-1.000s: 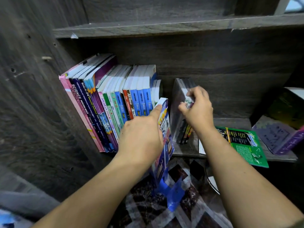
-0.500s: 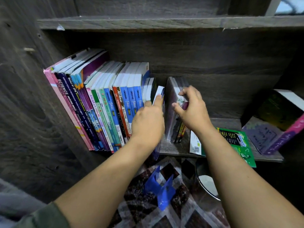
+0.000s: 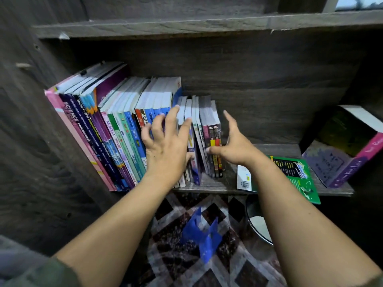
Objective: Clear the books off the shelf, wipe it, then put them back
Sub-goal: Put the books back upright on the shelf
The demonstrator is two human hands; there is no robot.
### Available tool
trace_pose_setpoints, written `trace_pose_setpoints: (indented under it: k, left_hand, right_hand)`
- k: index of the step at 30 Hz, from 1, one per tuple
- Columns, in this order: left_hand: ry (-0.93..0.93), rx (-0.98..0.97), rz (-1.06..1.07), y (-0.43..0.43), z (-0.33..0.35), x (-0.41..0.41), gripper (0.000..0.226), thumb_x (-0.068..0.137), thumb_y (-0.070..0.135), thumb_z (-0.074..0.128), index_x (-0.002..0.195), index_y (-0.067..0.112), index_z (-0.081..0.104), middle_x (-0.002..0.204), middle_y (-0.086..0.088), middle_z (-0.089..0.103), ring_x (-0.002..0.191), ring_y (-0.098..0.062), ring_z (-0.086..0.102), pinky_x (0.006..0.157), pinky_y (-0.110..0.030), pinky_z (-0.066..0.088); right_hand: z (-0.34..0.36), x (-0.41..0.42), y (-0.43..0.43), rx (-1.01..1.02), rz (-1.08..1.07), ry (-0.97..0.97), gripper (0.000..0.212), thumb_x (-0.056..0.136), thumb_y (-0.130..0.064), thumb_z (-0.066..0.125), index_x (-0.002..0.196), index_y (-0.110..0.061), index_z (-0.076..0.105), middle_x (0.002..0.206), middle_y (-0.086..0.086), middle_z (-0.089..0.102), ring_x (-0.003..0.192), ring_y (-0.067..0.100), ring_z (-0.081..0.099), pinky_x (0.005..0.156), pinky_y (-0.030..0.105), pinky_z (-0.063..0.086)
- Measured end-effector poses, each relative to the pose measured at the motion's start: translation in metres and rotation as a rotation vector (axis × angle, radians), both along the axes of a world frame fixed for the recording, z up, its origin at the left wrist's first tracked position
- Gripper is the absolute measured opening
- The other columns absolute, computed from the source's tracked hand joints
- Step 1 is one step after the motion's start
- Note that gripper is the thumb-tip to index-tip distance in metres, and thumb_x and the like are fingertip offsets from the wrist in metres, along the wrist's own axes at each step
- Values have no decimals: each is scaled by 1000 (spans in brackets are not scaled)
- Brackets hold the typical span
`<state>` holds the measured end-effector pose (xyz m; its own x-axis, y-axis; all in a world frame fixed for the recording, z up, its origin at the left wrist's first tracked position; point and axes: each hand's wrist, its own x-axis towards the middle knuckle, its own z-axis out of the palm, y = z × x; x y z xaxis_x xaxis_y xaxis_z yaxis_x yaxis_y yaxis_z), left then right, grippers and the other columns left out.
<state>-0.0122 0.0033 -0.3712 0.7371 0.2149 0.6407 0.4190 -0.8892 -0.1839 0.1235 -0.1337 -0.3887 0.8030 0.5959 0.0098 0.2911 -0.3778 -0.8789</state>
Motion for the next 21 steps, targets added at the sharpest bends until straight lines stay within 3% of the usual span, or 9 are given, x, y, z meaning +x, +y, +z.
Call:
trace_pose_setpoints:
  k: [4, 7, 9, 12, 17, 21]
  left_hand:
    - [-89, 39, 92, 4, -19, 4, 98, 54, 66, 78, 137, 30, 41, 149, -10, 13, 132, -32, 16, 101, -44, 17]
    - [-118, 48, 105, 16, -10, 0, 128, 44, 76, 76, 148, 25, 21, 150, -11, 6, 137, -32, 9, 106, -46, 13]
    - [-119, -15, 74, 25, -3, -7, 141, 41, 76, 78, 151, 24, 6, 153, -9, -2, 140, -34, 1, 111, -55, 7]
    - [-33, -92, 55, 36, 4, -19, 149, 43, 74, 79, 151, 21, -10, 157, -10, -10, 144, -34, -7, 111, -61, -3]
    - [21, -101, 39, 43, 9, -28, 145, 46, 60, 87, 153, 22, -3, 158, -10, -1, 147, -30, -4, 111, -60, 4]
    - [22, -111, 40, 41, 11, -28, 141, 46, 59, 87, 152, 23, 1, 155, -9, 5, 145, -29, 0, 109, -62, 13]
  right_hand:
    - [-17, -2, -1, -162, 105, 145, 141, 62, -11, 90, 152, -29, -17, 138, -1, 51, 119, 15, 52, 110, 31, 33]
    - [-34, -13, 6, -216, 36, 132, 159, 42, -33, 98, 145, -42, -22, 153, 4, 36, 137, 24, 38, 116, 46, 26]
    - [-42, -22, 16, -188, -55, 86, 160, 35, -41, 98, 142, -51, -21, 154, 6, 34, 140, 27, 33, 115, 52, 25]
    - [-51, -31, 30, -131, -223, 26, 152, 39, -44, 96, 145, -47, -15, 146, 10, 44, 136, 30, 40, 111, 55, 32]
    - [-61, -34, 41, -142, -381, -58, 119, 59, -53, 87, 147, -34, 10, 135, 7, 55, 121, 30, 54, 102, 45, 43]
    - [-53, -28, 42, -212, -312, -40, 131, 52, -57, 88, 150, -32, 5, 147, 6, 44, 130, 31, 48, 106, 48, 41]
